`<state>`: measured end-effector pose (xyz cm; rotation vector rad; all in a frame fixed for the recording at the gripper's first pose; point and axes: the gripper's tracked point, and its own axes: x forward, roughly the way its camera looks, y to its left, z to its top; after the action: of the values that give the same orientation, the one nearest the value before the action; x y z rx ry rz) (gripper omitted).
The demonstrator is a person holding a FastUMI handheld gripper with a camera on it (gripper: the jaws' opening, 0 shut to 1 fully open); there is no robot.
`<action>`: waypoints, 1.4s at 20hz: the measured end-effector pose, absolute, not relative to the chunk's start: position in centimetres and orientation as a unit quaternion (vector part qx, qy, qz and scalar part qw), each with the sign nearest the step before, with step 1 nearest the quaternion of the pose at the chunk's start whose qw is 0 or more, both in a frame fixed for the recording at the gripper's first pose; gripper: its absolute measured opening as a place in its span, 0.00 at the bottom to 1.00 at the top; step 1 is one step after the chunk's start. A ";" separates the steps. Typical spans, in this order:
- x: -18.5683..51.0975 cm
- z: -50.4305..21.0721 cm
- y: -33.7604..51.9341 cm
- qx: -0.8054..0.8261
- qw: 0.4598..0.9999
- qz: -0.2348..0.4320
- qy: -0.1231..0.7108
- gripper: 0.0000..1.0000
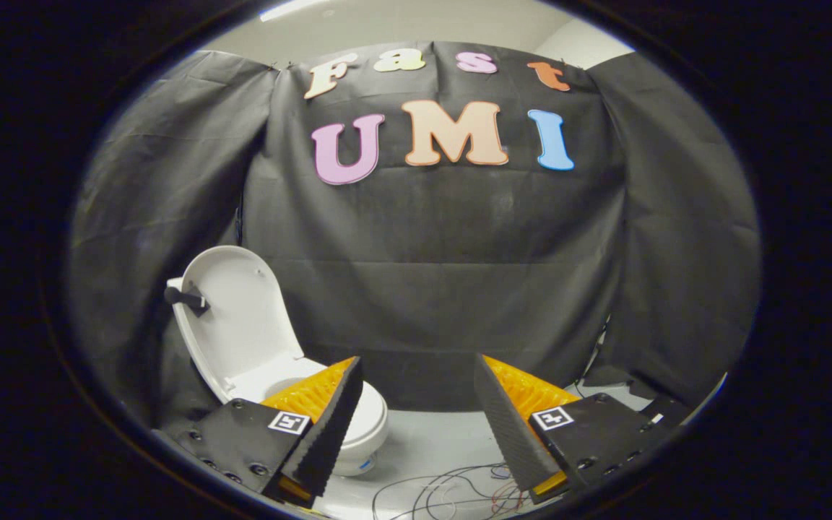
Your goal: Open the toilet lid.
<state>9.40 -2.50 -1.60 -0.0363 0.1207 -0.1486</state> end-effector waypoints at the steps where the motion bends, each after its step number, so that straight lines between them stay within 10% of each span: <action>1: 9.3 -2.0 -2.7 -0.017 0.995 -0.070 0.063 0.96; 28: 9.1 -5.8 -1.3 0.062 0.992 0.000 0.109 0.96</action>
<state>9.12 -1.34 -5.83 0.1253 0.2184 0.0006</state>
